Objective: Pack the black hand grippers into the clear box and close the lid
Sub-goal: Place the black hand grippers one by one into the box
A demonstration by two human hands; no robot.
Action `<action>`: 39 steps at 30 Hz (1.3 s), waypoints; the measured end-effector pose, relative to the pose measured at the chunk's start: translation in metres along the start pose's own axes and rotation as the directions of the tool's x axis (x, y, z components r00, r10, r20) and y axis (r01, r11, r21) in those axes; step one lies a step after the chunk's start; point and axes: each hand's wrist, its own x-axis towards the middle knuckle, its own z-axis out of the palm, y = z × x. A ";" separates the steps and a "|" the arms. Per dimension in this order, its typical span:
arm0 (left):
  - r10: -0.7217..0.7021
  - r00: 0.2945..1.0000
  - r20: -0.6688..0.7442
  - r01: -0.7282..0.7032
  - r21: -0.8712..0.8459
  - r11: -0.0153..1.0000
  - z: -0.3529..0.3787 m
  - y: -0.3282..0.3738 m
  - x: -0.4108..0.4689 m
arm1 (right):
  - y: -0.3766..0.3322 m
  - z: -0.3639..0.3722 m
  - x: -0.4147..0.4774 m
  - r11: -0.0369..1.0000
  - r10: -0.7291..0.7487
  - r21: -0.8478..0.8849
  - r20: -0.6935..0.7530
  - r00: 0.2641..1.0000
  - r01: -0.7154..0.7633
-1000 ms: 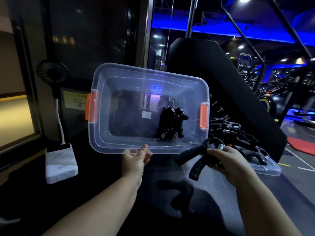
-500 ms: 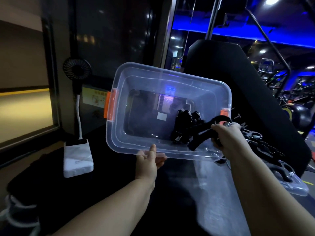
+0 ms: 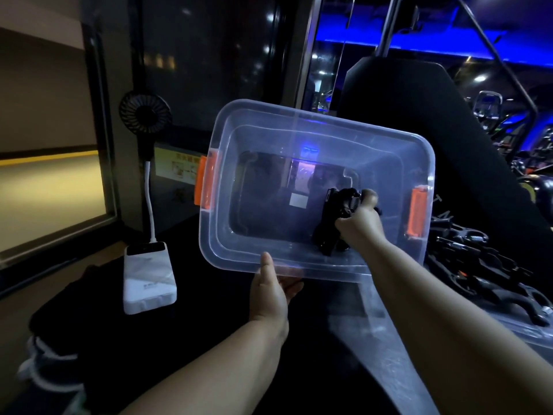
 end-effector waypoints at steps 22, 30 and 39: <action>0.030 0.999 0.021 -0.030 0.010 1.000 -0.002 0.001 -0.001 | 0.008 0.037 0.046 0.807 -0.252 -0.559 -0.035 0.967 0.191; 0.027 1.000 0.013 -0.027 0.030 0.999 -0.001 0.001 -0.002 | 0.016 0.037 0.055 0.695 -0.365 -0.693 -0.111 0.924 0.191; 0.038 0.999 0.009 -0.038 0.049 0.998 0.000 0.002 -0.005 | 0.019 0.043 0.064 0.610 -0.318 -0.739 0.104 0.942 0.287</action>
